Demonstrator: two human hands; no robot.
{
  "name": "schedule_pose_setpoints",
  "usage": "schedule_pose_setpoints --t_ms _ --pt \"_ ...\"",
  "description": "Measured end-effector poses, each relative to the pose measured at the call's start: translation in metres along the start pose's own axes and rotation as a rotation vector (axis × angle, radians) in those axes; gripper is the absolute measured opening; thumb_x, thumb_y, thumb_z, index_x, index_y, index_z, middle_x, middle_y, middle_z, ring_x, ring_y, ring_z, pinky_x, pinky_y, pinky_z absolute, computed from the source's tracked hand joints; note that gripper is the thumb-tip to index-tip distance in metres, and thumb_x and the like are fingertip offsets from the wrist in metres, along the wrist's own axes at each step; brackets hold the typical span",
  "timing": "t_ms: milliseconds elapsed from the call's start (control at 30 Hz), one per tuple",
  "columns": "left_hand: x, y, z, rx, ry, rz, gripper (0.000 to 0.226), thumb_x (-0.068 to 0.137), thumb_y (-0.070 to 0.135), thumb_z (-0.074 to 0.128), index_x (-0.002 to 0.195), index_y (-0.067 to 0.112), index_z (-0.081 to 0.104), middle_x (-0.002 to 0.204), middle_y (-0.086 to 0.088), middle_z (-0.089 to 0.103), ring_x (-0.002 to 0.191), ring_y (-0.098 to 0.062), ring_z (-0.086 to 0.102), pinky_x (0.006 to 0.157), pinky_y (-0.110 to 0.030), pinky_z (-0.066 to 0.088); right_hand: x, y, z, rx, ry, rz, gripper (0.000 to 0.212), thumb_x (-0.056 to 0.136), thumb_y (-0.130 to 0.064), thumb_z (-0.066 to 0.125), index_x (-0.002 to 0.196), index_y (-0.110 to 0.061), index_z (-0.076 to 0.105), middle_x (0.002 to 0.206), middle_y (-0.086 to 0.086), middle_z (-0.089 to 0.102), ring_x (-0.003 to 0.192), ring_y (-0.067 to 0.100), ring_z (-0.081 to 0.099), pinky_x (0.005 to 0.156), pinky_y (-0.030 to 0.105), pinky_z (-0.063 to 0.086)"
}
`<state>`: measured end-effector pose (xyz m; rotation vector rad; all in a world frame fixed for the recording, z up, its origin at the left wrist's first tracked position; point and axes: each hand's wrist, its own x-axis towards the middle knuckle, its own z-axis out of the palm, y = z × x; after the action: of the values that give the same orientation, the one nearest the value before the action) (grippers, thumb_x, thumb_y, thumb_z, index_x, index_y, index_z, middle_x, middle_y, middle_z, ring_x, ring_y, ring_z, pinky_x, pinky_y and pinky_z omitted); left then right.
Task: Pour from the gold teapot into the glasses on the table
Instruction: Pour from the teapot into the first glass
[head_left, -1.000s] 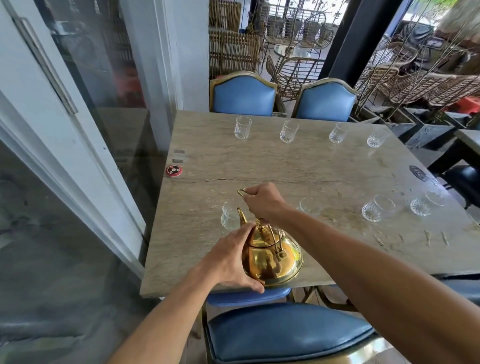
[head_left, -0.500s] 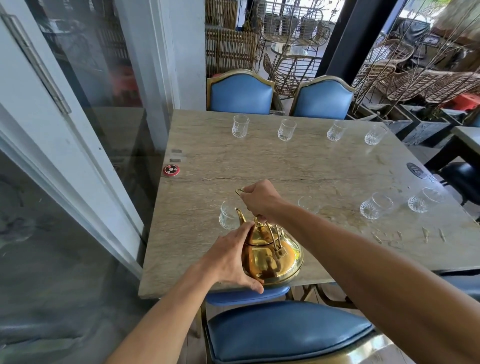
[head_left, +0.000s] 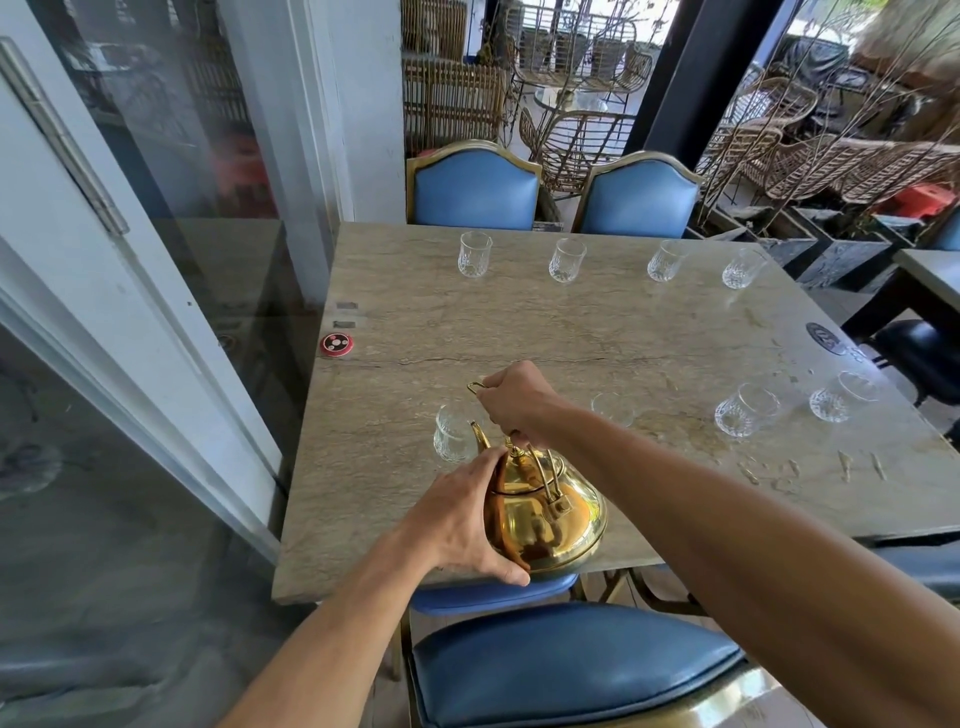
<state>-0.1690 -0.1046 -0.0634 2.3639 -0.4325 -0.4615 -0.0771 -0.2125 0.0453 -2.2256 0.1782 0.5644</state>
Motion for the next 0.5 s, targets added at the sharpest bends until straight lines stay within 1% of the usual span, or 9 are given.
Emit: schedule_pose_setpoints --t_ms 133,200,367,500 --pt "0.0006 0.0008 -0.0004 -0.006 -0.009 -0.011 0.155 0.039 0.077 0.084 0.162 0.028 0.004 0.159 -0.005 0.038 0.14 -0.027 0.044 0.119 -0.048 0.037 -0.0021 -0.0006 -0.001 -0.004 0.001 0.0 0.031 0.095 -0.001 0.047 0.117 0.006 0.068 0.066 0.009 0.047 0.04 0.013 0.037 0.033 0.016 0.028" --pt "0.0007 0.0013 -0.001 -0.013 -0.011 -0.01 0.155 0.039 0.076 0.085 0.162 0.028 0.003 0.158 -0.005 0.039 0.14 -0.027 0.045 0.119 -0.047 0.038 -0.0026 -0.0007 -0.0015 -0.004 0.001 0.001 0.031 0.095 -0.001 0.047 0.118 0.005 0.067 0.067 0.01 0.049 0.041 0.014 0.038 0.034 0.017 0.03" --pt "0.0 0.0025 -0.0022 -0.015 -0.004 -0.006 0.153 0.043 0.071 0.09 0.162 0.027 0.004 0.157 -0.005 0.04 0.139 -0.027 0.045 0.119 -0.046 0.038 -0.0036 -0.0023 -0.002 0.001 -0.009 0.004 0.034 0.094 0.001 0.045 0.121 0.006 0.065 0.062 0.008 0.045 0.041 0.014 0.036 0.035 0.017 0.028" --pt "-0.0001 0.0029 -0.0022 -0.026 0.012 -0.015 0.154 0.04 0.074 0.088 0.162 0.03 0.005 0.155 -0.003 0.042 0.138 -0.025 0.047 0.118 -0.046 0.039 -0.0045 -0.0048 -0.0041 -0.046 -0.031 0.0 0.036 0.095 0.001 0.044 0.124 0.007 0.064 0.06 0.009 0.047 0.038 0.015 0.039 0.034 0.018 0.03"
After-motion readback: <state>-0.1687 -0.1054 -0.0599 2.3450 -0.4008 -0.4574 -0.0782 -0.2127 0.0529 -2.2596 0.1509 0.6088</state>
